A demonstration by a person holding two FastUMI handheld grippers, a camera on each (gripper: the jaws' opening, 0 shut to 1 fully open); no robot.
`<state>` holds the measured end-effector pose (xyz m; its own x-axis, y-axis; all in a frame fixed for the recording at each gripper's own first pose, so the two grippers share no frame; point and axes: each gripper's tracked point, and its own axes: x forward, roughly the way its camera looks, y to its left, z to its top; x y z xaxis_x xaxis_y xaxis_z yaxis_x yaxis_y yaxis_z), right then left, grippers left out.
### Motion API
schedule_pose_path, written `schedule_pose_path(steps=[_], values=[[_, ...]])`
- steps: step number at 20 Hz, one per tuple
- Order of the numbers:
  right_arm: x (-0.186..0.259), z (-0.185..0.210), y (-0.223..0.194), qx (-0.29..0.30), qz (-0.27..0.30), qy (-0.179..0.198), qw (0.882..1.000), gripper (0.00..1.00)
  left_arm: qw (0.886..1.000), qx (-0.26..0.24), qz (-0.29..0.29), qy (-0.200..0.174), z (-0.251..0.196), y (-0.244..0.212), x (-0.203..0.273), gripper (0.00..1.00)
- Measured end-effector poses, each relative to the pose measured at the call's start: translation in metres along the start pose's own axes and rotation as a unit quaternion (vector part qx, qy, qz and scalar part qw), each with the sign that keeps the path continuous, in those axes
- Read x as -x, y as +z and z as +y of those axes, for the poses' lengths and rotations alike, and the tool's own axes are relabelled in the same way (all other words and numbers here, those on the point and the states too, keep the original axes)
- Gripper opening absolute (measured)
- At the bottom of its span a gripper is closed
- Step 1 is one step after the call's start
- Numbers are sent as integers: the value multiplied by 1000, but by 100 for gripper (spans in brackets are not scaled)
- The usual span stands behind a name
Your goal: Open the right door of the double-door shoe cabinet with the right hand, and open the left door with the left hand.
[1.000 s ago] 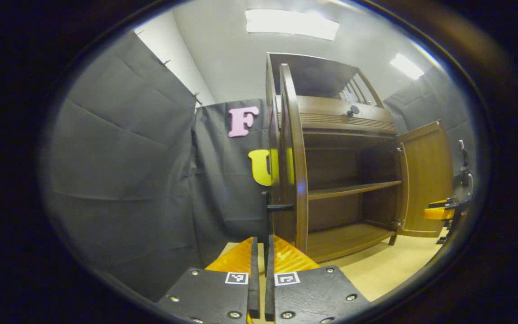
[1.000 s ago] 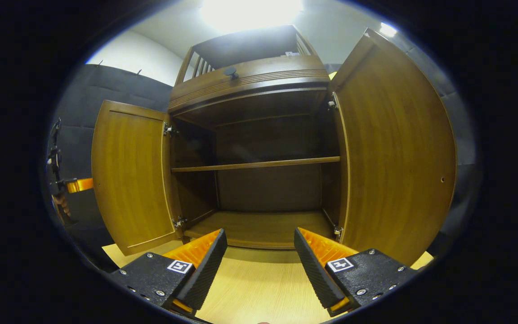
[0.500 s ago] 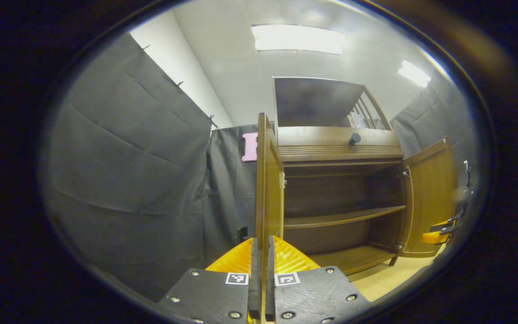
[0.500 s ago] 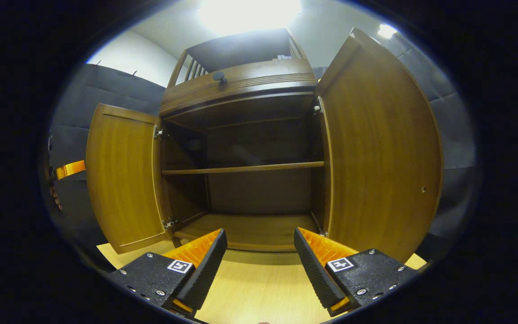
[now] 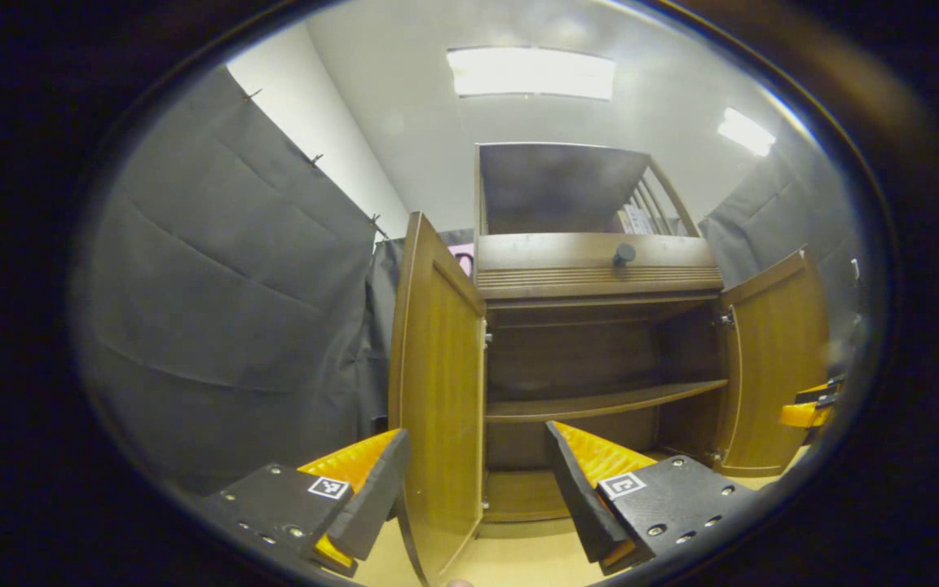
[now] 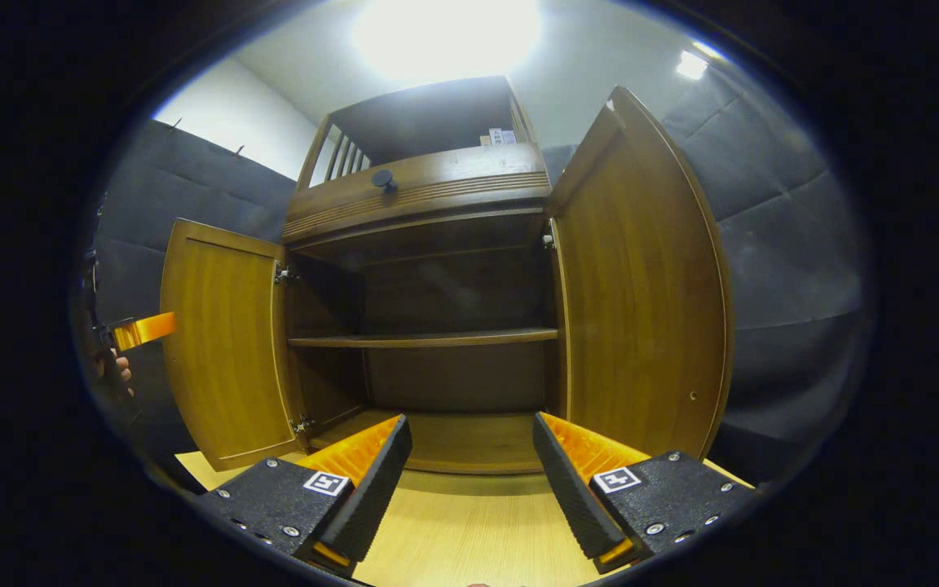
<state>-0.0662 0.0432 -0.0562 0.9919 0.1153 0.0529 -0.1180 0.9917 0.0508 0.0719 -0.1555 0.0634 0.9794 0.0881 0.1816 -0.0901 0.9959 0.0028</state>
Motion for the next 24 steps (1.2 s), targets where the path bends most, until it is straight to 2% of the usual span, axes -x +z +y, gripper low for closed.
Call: schedule_pose_path(steps=[3, 4, 5, 6, 9, 10, 11, 15, 19, 24], values=[[1, 2, 3, 6, 2, 4, 1000, 93, 1000, 11, 9, -24, -23, -7, -3, 99], [2, 2, 5, 8, 2, 3, 1000, 92, 999, 12, 13, -31, -31, -9, -4, 99], [2, 1, 8, 11, 0, 3, 1000, 92, 999, 12, 17, -37, -39, -11, -5, 94], [3, 1, 10, 14, -2, 3, 1000, 93, 999, 12, 20, -41, -44, -14, -7, 99], [7, 0, 16, 23, -7, 4, 1000, 93, 998, 25, 30, -53, -64, -22, -9, 99], [8, -1, 17, 25, -8, 5, 1000, 93, 997, 33, 36, -54, -68, -28, -9, 94], [9, -4, 17, 26, -7, 4, 1000, 93, 997, 36, 44, -57, -73, -33, -10, 99], [10, -10, 16, 30, -5, 2, 1000, 93, 994, 36, 84, -53, -78, -61, -18, 99], [8, -9, 15, 37, -2, 7, 999, 92, 992, 48, 95, -61, -84, -68, -20, 99], [7, -5, 15, 34, -5, 22, 999, 93, 994, 36, 93, -51, -85, -64, -21, 99]])
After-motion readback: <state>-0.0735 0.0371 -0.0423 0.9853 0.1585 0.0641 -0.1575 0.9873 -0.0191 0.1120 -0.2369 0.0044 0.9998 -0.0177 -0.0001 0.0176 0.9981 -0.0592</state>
